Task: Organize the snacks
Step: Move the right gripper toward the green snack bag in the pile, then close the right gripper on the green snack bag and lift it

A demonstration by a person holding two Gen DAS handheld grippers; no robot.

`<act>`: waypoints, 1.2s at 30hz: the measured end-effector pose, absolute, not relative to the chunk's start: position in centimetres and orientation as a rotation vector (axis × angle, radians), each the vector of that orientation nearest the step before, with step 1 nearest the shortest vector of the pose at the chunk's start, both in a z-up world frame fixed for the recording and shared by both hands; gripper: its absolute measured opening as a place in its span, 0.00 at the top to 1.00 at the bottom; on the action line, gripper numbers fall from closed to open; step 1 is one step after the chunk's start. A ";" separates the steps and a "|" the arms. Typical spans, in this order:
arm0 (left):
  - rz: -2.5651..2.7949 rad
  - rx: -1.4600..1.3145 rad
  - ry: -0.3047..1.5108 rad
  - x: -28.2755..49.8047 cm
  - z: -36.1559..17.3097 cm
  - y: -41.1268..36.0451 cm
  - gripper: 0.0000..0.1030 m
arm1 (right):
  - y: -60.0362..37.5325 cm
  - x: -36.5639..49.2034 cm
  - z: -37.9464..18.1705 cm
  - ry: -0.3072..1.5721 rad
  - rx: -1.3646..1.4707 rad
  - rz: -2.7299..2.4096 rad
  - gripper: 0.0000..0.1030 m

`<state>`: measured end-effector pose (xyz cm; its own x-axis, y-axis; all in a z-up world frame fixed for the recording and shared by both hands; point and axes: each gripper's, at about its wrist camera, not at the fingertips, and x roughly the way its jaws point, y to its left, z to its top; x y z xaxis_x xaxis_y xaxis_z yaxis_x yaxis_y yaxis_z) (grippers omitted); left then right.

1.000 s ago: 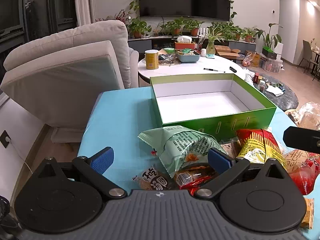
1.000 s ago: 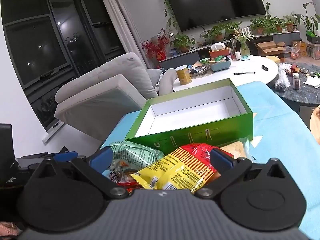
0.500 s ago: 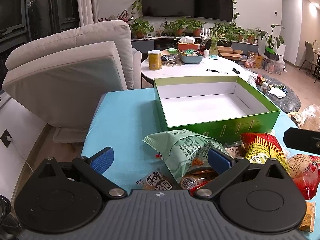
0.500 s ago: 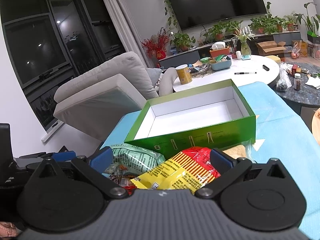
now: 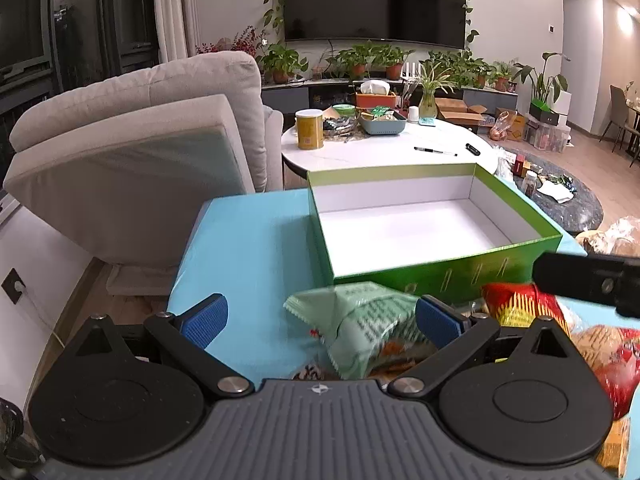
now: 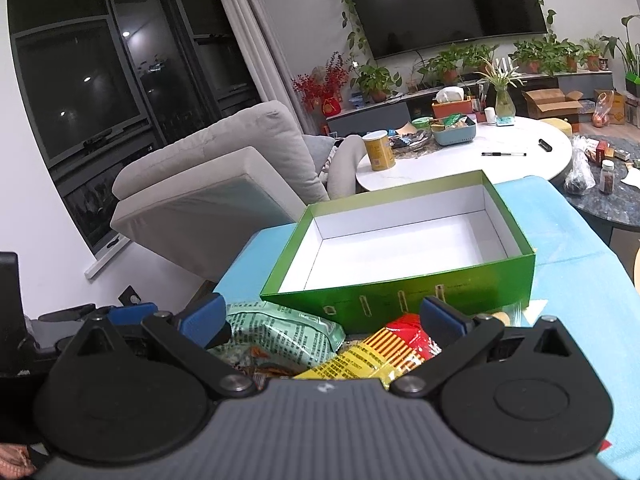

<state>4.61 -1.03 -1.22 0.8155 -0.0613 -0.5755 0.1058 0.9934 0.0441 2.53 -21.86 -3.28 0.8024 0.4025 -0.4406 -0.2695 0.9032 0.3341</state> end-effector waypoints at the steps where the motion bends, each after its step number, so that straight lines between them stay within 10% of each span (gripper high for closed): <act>1: -0.092 0.075 0.609 4.9 -1.2 -1.1 0.02 | -21.9 2.6 -3.3 0.531 0.265 0.361 0.27; 36: 0.017 -0.047 0.667 5.9 -2.3 5.2 0.05 | -14.5 10.7 -7.7 0.832 0.078 0.429 0.27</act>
